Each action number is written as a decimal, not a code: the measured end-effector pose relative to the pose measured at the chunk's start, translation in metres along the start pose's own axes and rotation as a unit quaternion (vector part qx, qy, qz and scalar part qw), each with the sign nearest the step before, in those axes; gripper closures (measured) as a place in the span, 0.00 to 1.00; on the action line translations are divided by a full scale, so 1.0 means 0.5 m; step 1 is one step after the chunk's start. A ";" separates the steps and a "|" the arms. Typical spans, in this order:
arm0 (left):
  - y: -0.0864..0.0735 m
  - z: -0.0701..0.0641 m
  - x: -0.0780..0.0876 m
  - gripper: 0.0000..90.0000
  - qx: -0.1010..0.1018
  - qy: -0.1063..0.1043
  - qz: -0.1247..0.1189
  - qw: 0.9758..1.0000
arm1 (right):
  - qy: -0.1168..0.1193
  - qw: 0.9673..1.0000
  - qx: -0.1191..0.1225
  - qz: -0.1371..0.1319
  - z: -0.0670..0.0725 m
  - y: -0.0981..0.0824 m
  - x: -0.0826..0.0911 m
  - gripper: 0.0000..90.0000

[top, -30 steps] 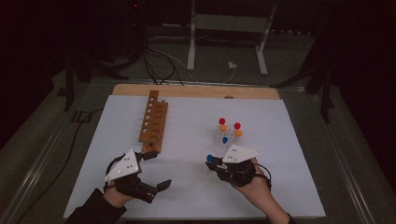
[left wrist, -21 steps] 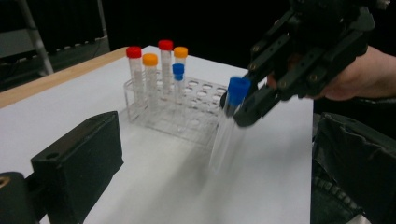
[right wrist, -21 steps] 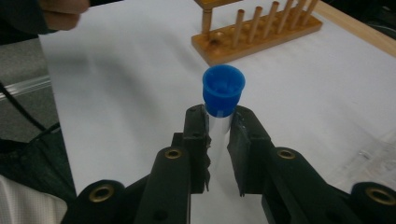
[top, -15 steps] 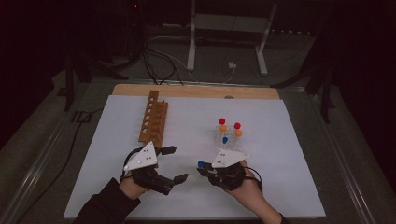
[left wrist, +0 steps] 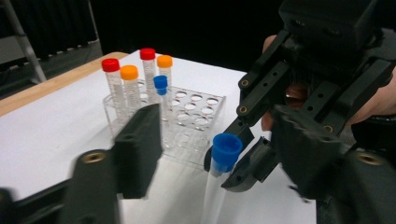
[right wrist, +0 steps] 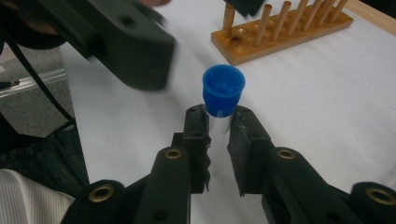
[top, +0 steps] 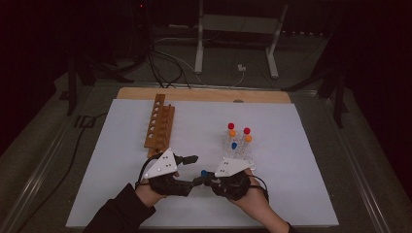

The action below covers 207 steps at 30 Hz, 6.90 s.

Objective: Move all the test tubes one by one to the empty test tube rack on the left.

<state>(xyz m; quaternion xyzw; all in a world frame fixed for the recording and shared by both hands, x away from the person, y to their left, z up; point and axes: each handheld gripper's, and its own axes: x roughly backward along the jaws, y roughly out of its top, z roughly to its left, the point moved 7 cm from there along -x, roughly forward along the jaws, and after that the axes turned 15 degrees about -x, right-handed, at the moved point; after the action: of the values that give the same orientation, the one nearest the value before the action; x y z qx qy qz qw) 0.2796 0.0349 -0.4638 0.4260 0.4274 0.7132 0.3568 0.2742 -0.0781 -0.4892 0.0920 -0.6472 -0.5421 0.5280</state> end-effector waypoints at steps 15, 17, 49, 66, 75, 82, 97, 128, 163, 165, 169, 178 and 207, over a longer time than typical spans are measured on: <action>-0.013 -0.006 -0.020 0.84 -0.011 -0.020 0.013 1.000 | -0.002 1.000 -0.004 0.001 -0.004 -0.001 0.002 0.86; -0.012 -0.006 -0.019 0.85 -0.011 -0.023 0.011 1.000 | 0.000 1.000 -0.005 0.002 -0.004 -0.001 0.002 0.86; 0.001 0.099 0.038 0.87 -0.007 0.031 0.036 0.999 | -0.016 0.991 -0.067 -0.111 -0.071 0.010 0.088 0.02; 0.011 0.196 0.046 0.87 -0.003 0.076 0.043 0.996 | -0.024 0.986 -0.085 -0.142 -0.092 0.015 0.114 0.00; 0.010 0.248 0.045 0.87 0.002 0.100 0.054 0.993 | -0.026 0.984 -0.089 -0.149 -0.098 0.017 0.122 0.00; 0.008 0.307 0.061 0.87 0.014 0.136 0.058 0.989 | -0.021 0.984 -0.093 -0.150 -0.097 0.018 0.123 0.00; -0.004 0.426 0.071 0.87 0.038 0.206 0.059 0.976 | -0.013 0.983 -0.095 -0.155 -0.097 0.022 0.130 0.00; -0.120 0.590 0.042 0.86 0.081 0.316 0.090 0.941 | -0.001 0.982 -0.102 -0.157 -0.101 0.020 0.135 0.00; -0.194 0.558 0.014 0.69 0.106 0.271 0.153 0.944 | 0.005 0.982 -0.106 -0.157 -0.101 0.023 0.139 0.00; -0.182 0.556 0.026 0.58 0.112 0.273 0.145 0.944 | 0.003 0.982 -0.105 -0.160 -0.103 0.024 0.141 0.00; -0.154 0.544 0.049 0.36 0.114 0.275 0.132 0.945 | -0.001 0.980 -0.107 -0.167 -0.108 0.029 0.149 0.00; -0.093 0.461 0.089 0.03 0.111 0.212 0.089 0.967 | -0.013 0.977 -0.123 -0.175 -0.140 0.041 0.157 0.00; -0.112 0.121 0.126 0.02 0.061 0.072 0.057 0.994 | -0.150 0.980 -0.124 -0.030 -0.218 -0.013 0.066 0.61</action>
<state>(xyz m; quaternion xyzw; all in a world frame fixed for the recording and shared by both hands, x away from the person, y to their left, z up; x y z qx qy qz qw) 0.3190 0.1296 -0.4793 0.4182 0.4695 0.7336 0.2579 0.3426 -0.1695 -0.4912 -0.0377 -0.6435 -0.6416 0.4157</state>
